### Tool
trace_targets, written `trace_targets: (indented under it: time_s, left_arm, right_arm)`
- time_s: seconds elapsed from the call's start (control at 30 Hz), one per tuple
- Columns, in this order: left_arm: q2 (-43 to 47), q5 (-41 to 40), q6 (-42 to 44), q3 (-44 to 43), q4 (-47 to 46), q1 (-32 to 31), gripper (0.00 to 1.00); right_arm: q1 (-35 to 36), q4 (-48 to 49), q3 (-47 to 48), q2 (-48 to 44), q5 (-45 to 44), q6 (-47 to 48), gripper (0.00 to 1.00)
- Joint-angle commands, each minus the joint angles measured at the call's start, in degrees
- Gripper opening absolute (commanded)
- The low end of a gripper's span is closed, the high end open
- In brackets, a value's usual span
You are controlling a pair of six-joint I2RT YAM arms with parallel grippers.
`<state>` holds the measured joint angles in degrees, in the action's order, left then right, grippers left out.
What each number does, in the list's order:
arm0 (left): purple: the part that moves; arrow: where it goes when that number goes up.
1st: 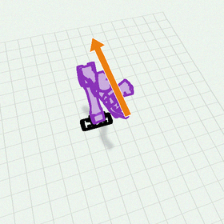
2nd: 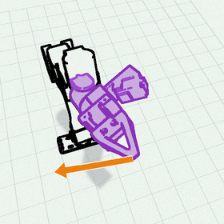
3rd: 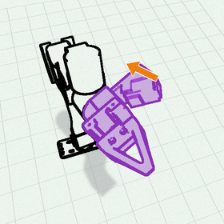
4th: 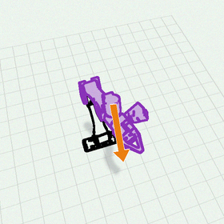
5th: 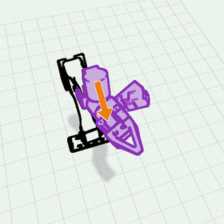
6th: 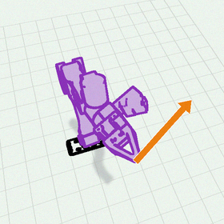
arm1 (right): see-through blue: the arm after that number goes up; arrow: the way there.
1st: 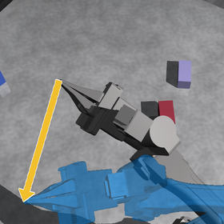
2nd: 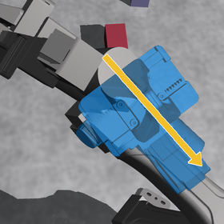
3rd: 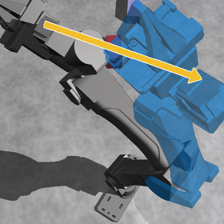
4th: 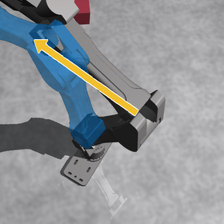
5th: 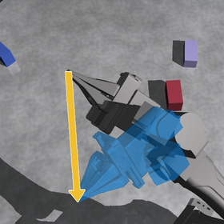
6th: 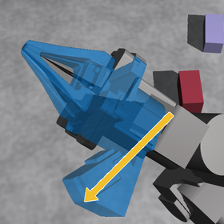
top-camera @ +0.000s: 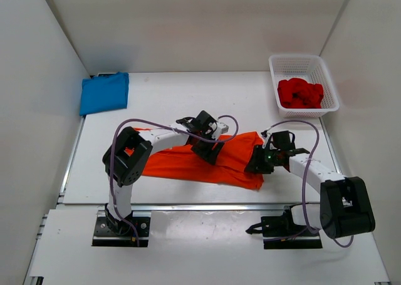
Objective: Fold and stack the t-shirts
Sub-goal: Rotate the tshirt 90 degrees
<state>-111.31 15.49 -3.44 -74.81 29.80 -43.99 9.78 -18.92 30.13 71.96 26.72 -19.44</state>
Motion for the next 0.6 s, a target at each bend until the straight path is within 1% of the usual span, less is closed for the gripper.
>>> trace_targets:
  time_s: [0.0,0.1,0.17,0.2,0.23,0.27,0.3,0.33,0.37,0.4,0.43,0.5,0.53,0.57]
  left_arm:
    - [4.6,1.55,5.36,-4.19,5.51,-0.31,0.73]
    - [7.5,3.49,9.15,-8.93,10.26,-0.57,0.78]
    - [9.17,3.76,12.92,-12.2,13.51,-0.31,0.79]
    - [10.22,3.68,13.8,-14.38,15.09,0.65,0.81]
    - [10.75,3.07,13.29,-16.32,16.5,1.61,0.83]
    - [10.85,1.49,13.29,-17.47,17.3,3.97,0.84]
    - [11.2,-2.0,12.76,-18.52,18.18,6.61,0.87]
    - [12.24,-4.21,13.19,-18.88,18.62,8.2,0.89]
    - [12.6,-9.89,14.76,-18.36,17.67,10.91,0.89]
    - [12.95,-17.87,15.65,-16.1,16.7,12.68,0.9]
    - [13.39,-21.69,17.57,-12.85,14.87,14.96,0.9]
    - [13.57,-31.18,20.83,-8.36,11.69,22.41,0.9]
    - [13.4,-32.09,21.45,-5.73,9.68,24.02,0.9]
    - [12.87,-33.49,22.33,-3.35,7.49,27.52,0.9]
  right_arm:
    - [-2.74,-1.82,3.79,-4.1,0.71,2.3,0.36]
    - [-3.89,-2.97,7.39,-6.57,-2.89,2.66,0.39]
    - [-3.54,-3.05,9.84,-5.43,-6.14,2.31,0.4]
    - [-3.02,-3.23,11.51,-3.26,-7.37,2.3,0.42]
    - [-1.45,-3.67,12.57,-1.06,-10.52,1.96,0.43]
    - [-0.74,-4.28,15.02,0.18,-14.03,1.95,0.45]
    - [0.58,-5.07,17.66,3.5,-17.72,2.13,0.47]
    - [1.37,-6.64,20.55,6.75,-18.63,2.04,0.47]
    - [2.16,-7.53,21.8,8.7,-20.98,2.3,0.47]
    - [2.69,-9.97,25.03,11.76,-22.75,1.78,0.48]
    - [3.31,-11.91,27.76,14.67,-25.98,1.34,0.48]
    - [4.54,-13.33,30.5,18.02,-31.79,1.34,0.48]
    - [4.89,-13.86,31.99,19.86,-32.69,1.95,0.48]
    - [4.9,-13.95,32.79,20.93,-33.91,1.69,0.49]
